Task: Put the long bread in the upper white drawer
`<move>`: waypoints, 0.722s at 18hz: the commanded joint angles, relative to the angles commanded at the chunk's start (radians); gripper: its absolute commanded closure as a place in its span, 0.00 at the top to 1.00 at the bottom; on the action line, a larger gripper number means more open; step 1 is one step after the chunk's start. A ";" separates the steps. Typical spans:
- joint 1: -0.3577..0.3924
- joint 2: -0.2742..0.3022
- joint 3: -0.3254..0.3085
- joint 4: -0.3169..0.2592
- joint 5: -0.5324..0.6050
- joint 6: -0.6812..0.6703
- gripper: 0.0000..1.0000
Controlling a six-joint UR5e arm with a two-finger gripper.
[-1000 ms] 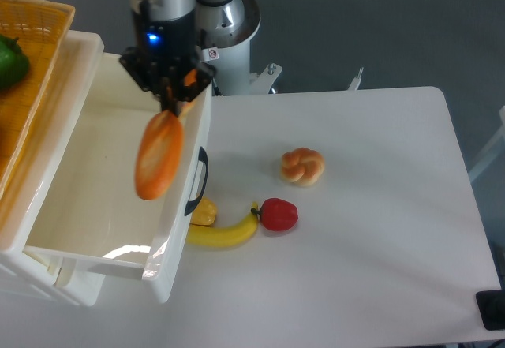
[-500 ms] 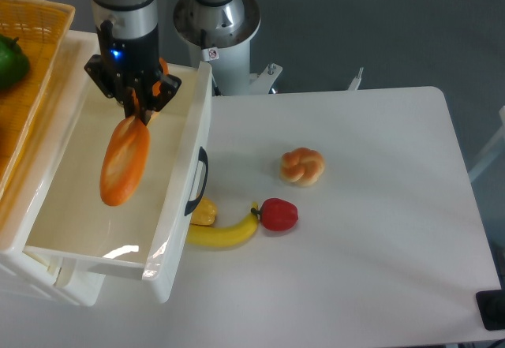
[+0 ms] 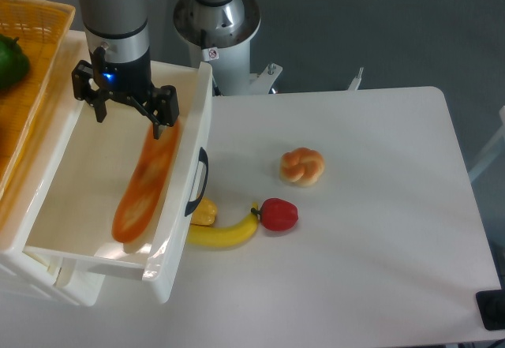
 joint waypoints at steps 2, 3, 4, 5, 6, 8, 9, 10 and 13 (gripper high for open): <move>0.000 0.000 0.006 0.000 0.000 0.000 1.00; 0.002 0.003 0.015 0.000 0.000 0.002 1.00; 0.008 0.006 0.027 0.000 0.002 0.009 1.00; 0.017 0.009 0.037 0.002 0.006 0.017 1.00; 0.037 0.014 0.049 0.008 0.011 0.017 1.00; 0.090 0.032 0.060 0.026 0.014 0.018 1.00; 0.124 0.041 0.060 0.031 0.014 0.024 1.00; 0.161 0.043 0.058 0.032 0.014 0.029 1.00; 0.282 0.049 0.055 0.043 0.028 0.087 1.00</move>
